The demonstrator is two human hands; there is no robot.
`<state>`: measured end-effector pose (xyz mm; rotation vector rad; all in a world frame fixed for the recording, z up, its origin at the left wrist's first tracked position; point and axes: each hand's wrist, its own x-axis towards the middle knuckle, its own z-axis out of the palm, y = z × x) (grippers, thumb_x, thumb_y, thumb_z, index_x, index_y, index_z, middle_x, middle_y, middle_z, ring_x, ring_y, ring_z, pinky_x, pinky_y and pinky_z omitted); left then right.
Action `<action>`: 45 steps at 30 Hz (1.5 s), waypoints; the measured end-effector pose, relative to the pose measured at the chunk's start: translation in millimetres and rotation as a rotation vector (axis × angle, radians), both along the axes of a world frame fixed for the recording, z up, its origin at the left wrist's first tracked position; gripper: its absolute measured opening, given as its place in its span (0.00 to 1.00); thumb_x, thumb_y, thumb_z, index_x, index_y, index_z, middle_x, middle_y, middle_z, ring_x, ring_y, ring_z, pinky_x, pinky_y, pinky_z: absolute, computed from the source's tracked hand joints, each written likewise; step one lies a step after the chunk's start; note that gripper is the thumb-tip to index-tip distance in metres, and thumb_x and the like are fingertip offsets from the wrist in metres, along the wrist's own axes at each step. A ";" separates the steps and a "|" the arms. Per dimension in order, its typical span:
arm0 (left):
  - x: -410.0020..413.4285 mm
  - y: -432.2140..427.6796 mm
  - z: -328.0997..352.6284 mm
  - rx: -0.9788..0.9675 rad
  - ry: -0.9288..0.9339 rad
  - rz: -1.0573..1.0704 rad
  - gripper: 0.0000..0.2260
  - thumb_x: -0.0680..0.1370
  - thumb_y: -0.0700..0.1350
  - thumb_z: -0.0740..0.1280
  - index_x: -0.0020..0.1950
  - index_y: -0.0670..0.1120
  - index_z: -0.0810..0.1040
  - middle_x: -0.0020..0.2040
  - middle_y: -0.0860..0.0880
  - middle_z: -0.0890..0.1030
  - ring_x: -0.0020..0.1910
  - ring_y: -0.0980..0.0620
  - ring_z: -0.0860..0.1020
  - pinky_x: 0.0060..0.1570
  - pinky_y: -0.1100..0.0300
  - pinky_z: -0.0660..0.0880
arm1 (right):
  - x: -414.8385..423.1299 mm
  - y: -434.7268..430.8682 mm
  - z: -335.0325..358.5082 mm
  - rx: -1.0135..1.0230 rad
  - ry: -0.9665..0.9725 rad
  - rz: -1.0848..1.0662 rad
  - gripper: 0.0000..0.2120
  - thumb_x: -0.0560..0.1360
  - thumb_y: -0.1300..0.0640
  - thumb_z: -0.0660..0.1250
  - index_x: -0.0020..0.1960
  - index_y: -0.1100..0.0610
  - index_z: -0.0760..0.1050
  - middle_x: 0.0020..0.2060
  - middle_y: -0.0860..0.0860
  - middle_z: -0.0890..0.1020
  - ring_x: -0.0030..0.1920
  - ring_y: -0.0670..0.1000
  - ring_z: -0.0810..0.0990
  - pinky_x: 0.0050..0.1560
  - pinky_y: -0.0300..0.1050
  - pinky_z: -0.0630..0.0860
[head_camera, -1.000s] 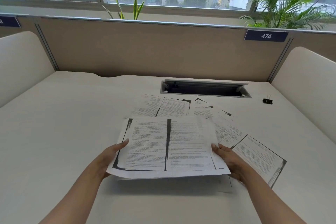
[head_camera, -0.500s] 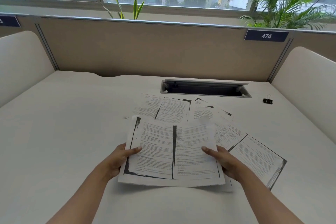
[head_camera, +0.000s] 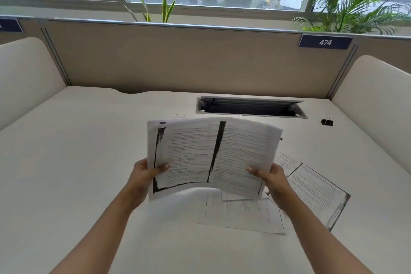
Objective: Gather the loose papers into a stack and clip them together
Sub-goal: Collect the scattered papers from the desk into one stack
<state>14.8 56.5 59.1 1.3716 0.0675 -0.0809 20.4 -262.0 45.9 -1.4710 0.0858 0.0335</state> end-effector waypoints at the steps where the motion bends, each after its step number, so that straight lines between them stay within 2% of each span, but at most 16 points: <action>1: 0.9 -0.3 1.5 0.007 -0.015 0.005 0.33 0.48 0.52 0.81 0.51 0.45 0.81 0.48 0.48 0.85 0.47 0.49 0.83 0.44 0.57 0.81 | 1.3 1.5 1.8 0.004 -0.012 -0.016 0.13 0.64 0.65 0.74 0.46 0.55 0.80 0.42 0.47 0.85 0.47 0.51 0.82 0.45 0.42 0.81; 2: 0.6 -1.0 2.1 0.022 -0.021 0.008 0.33 0.48 0.52 0.81 0.51 0.45 0.81 0.48 0.49 0.85 0.47 0.49 0.83 0.43 0.57 0.81 | 1.8 2.9 2.2 0.005 -0.018 -0.017 0.13 0.63 0.62 0.76 0.47 0.55 0.80 0.43 0.48 0.85 0.47 0.52 0.82 0.47 0.44 0.81; 5: -4.5 -4.1 -3.2 0.047 -0.012 -0.012 0.35 0.49 0.56 0.81 0.54 0.47 0.80 0.51 0.49 0.85 0.49 0.50 0.83 0.46 0.58 0.81 | -0.1 7.0 -1.0 -0.025 -0.001 -0.014 0.30 0.48 0.43 0.81 0.47 0.53 0.81 0.42 0.48 0.86 0.44 0.48 0.84 0.43 0.40 0.82; 6: -6.3 -5.5 -5.4 0.053 0.003 -0.010 0.33 0.52 0.55 0.81 0.54 0.48 0.80 0.51 0.50 0.85 0.50 0.49 0.82 0.47 0.58 0.80 | -1.1 7.8 -3.0 -0.042 0.004 -0.022 0.28 0.49 0.42 0.80 0.46 0.52 0.80 0.40 0.47 0.86 0.43 0.48 0.84 0.41 0.39 0.81; 9: -8.0 -7.8 -9.8 0.048 0.051 0.070 0.15 0.71 0.42 0.72 0.57 0.45 0.78 0.52 0.47 0.83 0.54 0.45 0.80 0.55 0.50 0.76 | -1.5 7.9 -9.0 -0.149 0.044 -0.065 0.17 0.64 0.49 0.75 0.50 0.53 0.78 0.43 0.47 0.84 0.47 0.49 0.81 0.50 0.44 0.78; 11: -6.8 -5.5 -11.6 0.061 0.078 0.130 0.15 0.75 0.38 0.66 0.62 0.40 0.75 0.55 0.44 0.81 0.55 0.44 0.79 0.59 0.46 0.74 | 0.4 4.1 -14.3 -0.314 0.057 -0.108 0.13 0.70 0.57 0.72 0.54 0.56 0.77 0.45 0.49 0.83 0.49 0.50 0.80 0.52 0.43 0.75; 13: -6.4 -1.5 -12.7 0.077 0.092 0.168 0.16 0.76 0.37 0.65 0.63 0.39 0.74 0.54 0.44 0.81 0.54 0.43 0.79 0.59 0.47 0.74 | 1.3 -0.9 -20.7 -0.490 0.053 -0.134 0.14 0.71 0.61 0.71 0.56 0.58 0.76 0.48 0.51 0.81 0.53 0.51 0.80 0.51 0.38 0.74; 15: -5.2 2.6 -15.7 0.096 0.118 0.198 0.15 0.76 0.36 0.64 0.63 0.38 0.73 0.54 0.43 0.80 0.54 0.42 0.78 0.59 0.47 0.73 | 1.0 -7.4 -29.3 -0.652 0.054 -0.139 0.16 0.72 0.63 0.70 0.59 0.59 0.75 0.54 0.53 0.79 0.59 0.53 0.77 0.56 0.41 0.72; 18: -3.2 8.0 -22.7 0.103 0.175 0.236 0.14 0.76 0.35 0.64 0.62 0.37 0.73 0.56 0.40 0.79 0.50 0.42 0.78 0.58 0.48 0.73 | -1.3 -11.7 -40.4 -0.914 0.090 -0.099 0.21 0.73 0.59 0.68 0.65 0.57 0.70 0.64 0.55 0.75 0.65 0.54 0.71 0.64 0.45 0.67; 22: -3.3 12.7 -30.8 0.106 0.241 0.254 0.15 0.76 0.34 0.63 0.63 0.35 0.72 0.60 0.37 0.77 0.53 0.40 0.77 0.59 0.47 0.72 | -5.6 -10.0 -46.3 -1.091 0.144 -0.036 0.27 0.78 0.51 0.61 0.73 0.58 0.59 0.74 0.54 0.61 0.73 0.51 0.60 0.70 0.45 0.59; 28: -8.0 18.2 -36.1 0.072 0.296 0.318 0.17 0.76 0.34 0.63 0.65 0.35 0.70 0.62 0.36 0.76 0.59 0.37 0.76 0.60 0.45 0.72 | -5.5 -8.7 -44.9 -1.300 0.143 0.007 0.24 0.80 0.50 0.54 0.74 0.58 0.58 0.74 0.54 0.60 0.74 0.51 0.59 0.70 0.46 0.61; 34: -11.4 17.9 -36.0 0.070 0.313 0.336 0.17 0.76 0.34 0.63 0.65 0.35 0.70 0.63 0.35 0.75 0.59 0.36 0.75 0.61 0.44 0.71 | -2.4 -8.0 -43.0 -1.394 0.135 0.037 0.22 0.81 0.52 0.52 0.72 0.58 0.59 0.72 0.55 0.65 0.71 0.52 0.64 0.68 0.45 0.64; 39: -12.1 18.1 -35.3 0.063 0.324 0.339 0.17 0.76 0.34 0.63 0.65 0.34 0.70 0.63 0.35 0.75 0.55 0.38 0.76 0.58 0.46 0.72 | -3.1 -6.4 -42.1 -1.415 0.115 -0.029 0.18 0.80 0.58 0.53 0.69 0.57 0.63 0.61 0.53 0.76 0.59 0.52 0.75 0.55 0.42 0.70; 42: -12.5 19.3 -34.7 0.051 0.328 0.335 0.16 0.76 0.33 0.63 0.64 0.34 0.71 0.62 0.34 0.75 0.52 0.40 0.76 0.57 0.47 0.72 | -4.6 -8.6 -42.7 -1.422 0.101 -0.045 0.19 0.78 0.64 0.52 0.67 0.58 0.63 0.55 0.52 0.77 0.50 0.51 0.74 0.47 0.42 0.68; 43: -12.4 19.7 -34.6 0.047 0.328 0.334 0.16 0.76 0.33 0.63 0.64 0.34 0.71 0.62 0.34 0.75 0.52 0.40 0.76 0.57 0.47 0.72 | -5.1 -9.8 -43.1 -1.429 0.084 -0.049 0.18 0.77 0.66 0.52 0.66 0.58 0.64 0.53 0.52 0.77 0.45 0.50 0.72 0.43 0.40 0.66; 45: -12.1 20.4 -34.7 0.046 0.329 0.333 0.16 0.76 0.33 0.63 0.64 0.34 0.71 0.62 0.34 0.75 0.52 0.40 0.76 0.58 0.47 0.72 | -7.0 -12.2 -43.8 -1.421 0.058 -0.048 0.18 0.77 0.67 0.51 0.65 0.59 0.64 0.49 0.52 0.76 0.43 0.49 0.68 0.42 0.39 0.61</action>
